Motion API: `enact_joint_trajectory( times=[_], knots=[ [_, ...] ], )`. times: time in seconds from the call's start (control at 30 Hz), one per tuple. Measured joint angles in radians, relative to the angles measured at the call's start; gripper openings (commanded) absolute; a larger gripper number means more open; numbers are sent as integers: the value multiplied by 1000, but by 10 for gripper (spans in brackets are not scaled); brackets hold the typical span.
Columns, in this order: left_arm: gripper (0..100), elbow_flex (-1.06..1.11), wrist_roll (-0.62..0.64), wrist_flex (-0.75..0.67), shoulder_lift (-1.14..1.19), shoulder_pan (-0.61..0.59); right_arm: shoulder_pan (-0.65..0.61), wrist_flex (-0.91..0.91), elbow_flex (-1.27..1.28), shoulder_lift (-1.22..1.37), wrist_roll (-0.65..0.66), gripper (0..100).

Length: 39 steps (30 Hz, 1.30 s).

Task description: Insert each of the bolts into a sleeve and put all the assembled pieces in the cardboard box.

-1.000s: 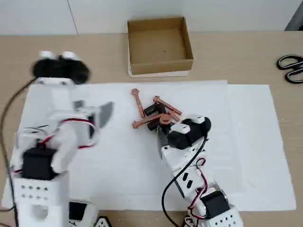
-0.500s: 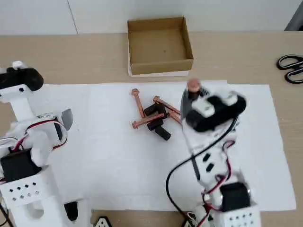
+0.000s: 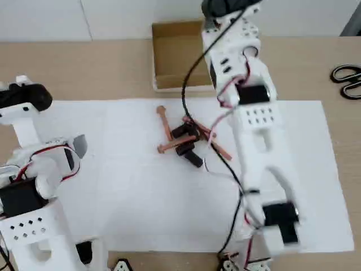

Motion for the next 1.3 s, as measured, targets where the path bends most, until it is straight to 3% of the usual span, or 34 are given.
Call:
enact_joint_trajectory(
  times=[0.27,0.6,0.87,1.13,1.3],
  knots=[
    [250,3,-6,21,0,0,5,-3,-456,531,6,4],
    [250,21,-6,46,0,0,11,-3,-832,954,9,17],
    [250,34,-6,48,0,0,9,3,-875,1068,9,201],
    [250,34,-6,48,0,0,9,32,-905,1068,9,203],
    [250,34,-6,48,0,0,9,124,-1059,1066,9,203]
  ],
)
